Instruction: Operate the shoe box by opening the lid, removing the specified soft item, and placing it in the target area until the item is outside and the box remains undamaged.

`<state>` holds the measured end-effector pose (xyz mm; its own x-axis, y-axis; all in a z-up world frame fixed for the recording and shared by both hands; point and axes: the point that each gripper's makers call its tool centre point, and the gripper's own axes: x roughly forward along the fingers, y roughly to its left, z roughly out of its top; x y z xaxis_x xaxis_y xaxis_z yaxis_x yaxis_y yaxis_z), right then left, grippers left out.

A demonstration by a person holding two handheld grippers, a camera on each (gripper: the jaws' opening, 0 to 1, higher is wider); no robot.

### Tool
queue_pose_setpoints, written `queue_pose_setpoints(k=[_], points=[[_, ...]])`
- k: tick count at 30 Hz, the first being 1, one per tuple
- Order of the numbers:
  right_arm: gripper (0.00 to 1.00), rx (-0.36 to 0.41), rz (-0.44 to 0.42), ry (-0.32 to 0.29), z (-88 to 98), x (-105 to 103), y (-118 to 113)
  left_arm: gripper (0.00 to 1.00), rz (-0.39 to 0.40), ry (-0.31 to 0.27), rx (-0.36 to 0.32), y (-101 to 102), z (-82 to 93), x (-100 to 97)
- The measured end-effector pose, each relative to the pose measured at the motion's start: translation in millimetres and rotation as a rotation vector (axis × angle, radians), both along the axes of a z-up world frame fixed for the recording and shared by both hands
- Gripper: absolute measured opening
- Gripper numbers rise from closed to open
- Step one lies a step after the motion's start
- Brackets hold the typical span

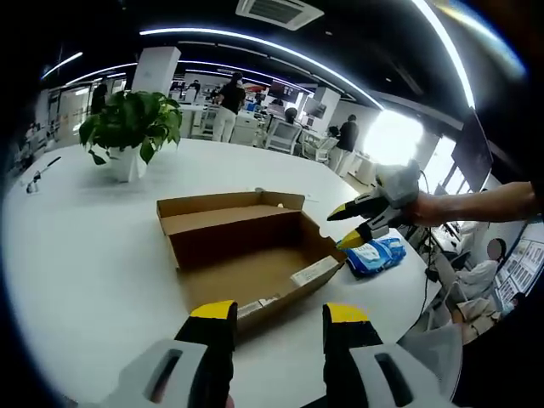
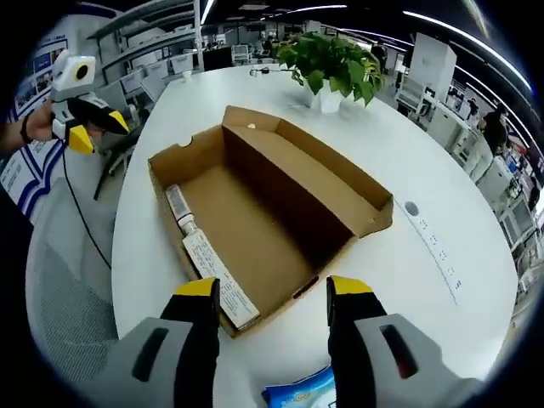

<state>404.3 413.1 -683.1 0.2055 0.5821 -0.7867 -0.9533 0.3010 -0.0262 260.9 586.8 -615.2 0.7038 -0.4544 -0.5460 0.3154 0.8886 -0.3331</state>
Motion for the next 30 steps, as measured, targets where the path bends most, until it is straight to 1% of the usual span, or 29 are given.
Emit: queue_pose_setpoints(k=[2, 4, 7, 14, 20, 26, 29, 30], points=[[0.48, -0.010, 0.020, 0.006, -2.2, 0.2, 2.7, 0.41, -0.003, 0.004, 0.002, 0.1, -1.1, -1.0], [0.48, -0.011, 0.047, 0.048, -5.4, -2.9, 8.2, 0.41, -0.002, 0.006, 0.002, 0.5, -2.2, -1.2], [0.51, -0.031, 0.093, 0.048, -9.2, -1.8, 15.0, 0.41, 0.003, 0.008, -0.001, 0.8, -2.8, -1.4], [0.53, -0.054, 0.175, 0.082, -15.5, -6.5, 30.9, 0.41, 0.022, 0.009, -0.004, 7.5, -3.5, -2.3], [0.54, -0.102, 0.240, 0.101, -27.5, -13.5, 34.4, 0.41, 0.051, 0.010, -0.005, 19.1, -4.3, -6.1], [0.55, -0.157, 0.302, 0.099, -37.8, -13.9, 38.0, 0.41, 0.074, 0.017, -0.005, 27.8, -6.3, -12.2], [0.57, -0.162, 0.325, 0.108, -38.3, -15.4, 43.9, 0.41, 0.087, 0.016, -0.006, 31.9, -5.8, -14.0], [0.58, -0.162, 0.337, 0.122, -39.5, -16.7, 46.3, 0.41, 0.091, 0.017, -0.005, 34.1, -6.7, -14.1]])
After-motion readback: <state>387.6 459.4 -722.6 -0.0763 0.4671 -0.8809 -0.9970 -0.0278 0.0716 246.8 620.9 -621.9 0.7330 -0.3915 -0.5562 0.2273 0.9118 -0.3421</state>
